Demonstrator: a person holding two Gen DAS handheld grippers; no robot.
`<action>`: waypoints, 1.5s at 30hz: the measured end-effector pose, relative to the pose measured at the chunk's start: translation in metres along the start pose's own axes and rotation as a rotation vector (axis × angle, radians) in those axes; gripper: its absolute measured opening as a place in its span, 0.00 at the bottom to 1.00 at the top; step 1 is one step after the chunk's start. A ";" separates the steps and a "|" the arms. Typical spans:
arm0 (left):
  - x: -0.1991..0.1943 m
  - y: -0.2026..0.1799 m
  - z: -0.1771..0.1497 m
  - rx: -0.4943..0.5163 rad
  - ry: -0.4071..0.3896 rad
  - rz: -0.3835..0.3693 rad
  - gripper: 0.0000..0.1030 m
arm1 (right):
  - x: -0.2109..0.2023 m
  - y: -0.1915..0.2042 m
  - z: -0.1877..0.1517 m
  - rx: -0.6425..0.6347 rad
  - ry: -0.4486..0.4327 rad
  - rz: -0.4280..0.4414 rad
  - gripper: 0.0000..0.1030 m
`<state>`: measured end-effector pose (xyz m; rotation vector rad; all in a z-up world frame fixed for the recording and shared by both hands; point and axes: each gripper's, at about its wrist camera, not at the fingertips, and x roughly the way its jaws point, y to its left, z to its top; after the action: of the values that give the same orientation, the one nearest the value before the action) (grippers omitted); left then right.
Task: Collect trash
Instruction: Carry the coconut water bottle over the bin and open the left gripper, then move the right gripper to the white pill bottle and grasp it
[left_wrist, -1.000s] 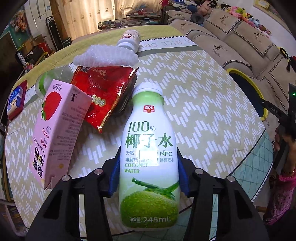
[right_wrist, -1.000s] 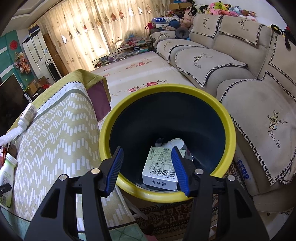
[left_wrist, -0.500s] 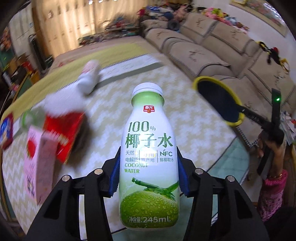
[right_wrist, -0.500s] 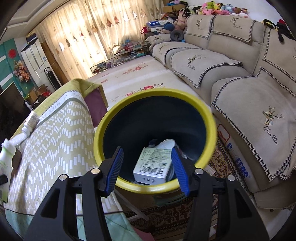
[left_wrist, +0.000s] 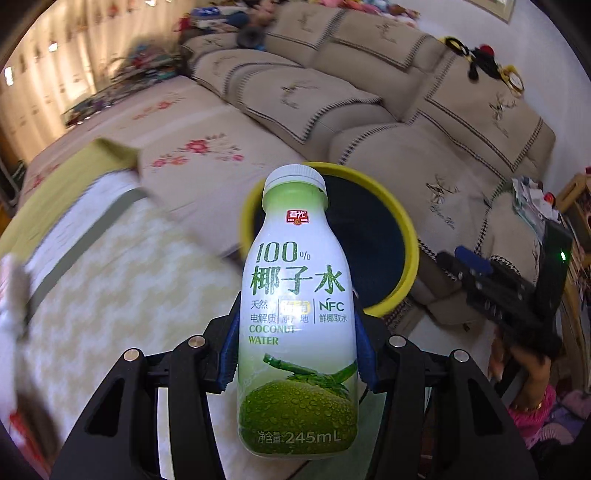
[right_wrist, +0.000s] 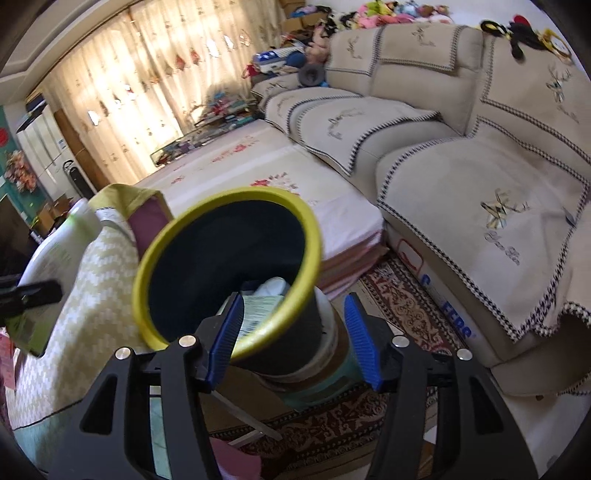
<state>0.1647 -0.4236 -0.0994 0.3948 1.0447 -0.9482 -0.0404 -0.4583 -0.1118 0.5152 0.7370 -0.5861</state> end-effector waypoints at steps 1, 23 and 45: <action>0.010 -0.005 0.006 0.005 0.010 -0.005 0.50 | 0.002 -0.005 0.000 0.008 0.006 -0.004 0.52; -0.003 -0.006 0.023 -0.059 -0.146 0.014 0.81 | 0.011 -0.004 -0.012 0.010 0.063 0.041 0.57; -0.247 0.182 -0.278 -0.576 -0.528 0.430 0.95 | 0.011 0.242 -0.021 -0.404 0.122 0.283 0.61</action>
<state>0.1174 -0.0156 -0.0456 -0.1144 0.6624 -0.3050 0.1141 -0.2739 -0.0790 0.2729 0.8555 -0.1345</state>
